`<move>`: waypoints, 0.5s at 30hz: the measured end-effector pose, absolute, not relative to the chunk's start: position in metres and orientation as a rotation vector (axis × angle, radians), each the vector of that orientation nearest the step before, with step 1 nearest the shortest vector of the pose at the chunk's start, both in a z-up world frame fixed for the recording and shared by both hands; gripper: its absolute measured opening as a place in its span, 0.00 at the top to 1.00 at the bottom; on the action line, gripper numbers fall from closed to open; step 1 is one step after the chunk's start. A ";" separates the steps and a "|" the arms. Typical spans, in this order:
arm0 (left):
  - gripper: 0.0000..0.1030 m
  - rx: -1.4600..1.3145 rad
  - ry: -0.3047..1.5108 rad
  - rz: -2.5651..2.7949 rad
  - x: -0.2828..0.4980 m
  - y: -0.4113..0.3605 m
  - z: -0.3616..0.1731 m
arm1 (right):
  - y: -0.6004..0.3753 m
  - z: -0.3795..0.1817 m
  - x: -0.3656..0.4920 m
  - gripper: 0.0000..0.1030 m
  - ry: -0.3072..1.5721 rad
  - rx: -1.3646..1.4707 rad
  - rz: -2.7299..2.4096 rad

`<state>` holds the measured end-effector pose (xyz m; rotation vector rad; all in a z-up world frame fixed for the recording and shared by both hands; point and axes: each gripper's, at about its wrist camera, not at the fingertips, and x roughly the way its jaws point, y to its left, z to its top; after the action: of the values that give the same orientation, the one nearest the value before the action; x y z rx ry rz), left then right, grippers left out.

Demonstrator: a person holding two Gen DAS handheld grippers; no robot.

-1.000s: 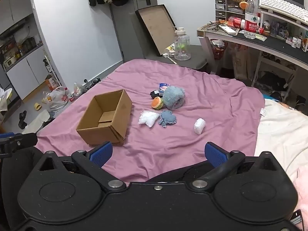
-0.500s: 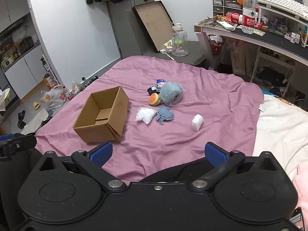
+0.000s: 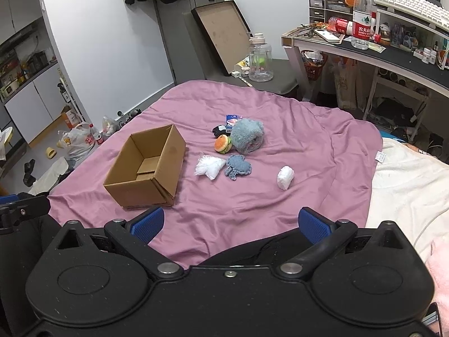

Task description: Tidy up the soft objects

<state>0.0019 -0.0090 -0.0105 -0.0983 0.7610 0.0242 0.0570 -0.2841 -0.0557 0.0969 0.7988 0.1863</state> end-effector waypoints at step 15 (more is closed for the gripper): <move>0.00 -0.102 0.762 0.029 -0.001 -0.002 -0.010 | -0.282 -0.055 0.057 0.00 0.795 0.086 0.188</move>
<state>-0.0012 -0.0019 -0.0098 -0.1020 0.7621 0.0289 0.0566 -0.2816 -0.0555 0.0865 0.7955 0.1883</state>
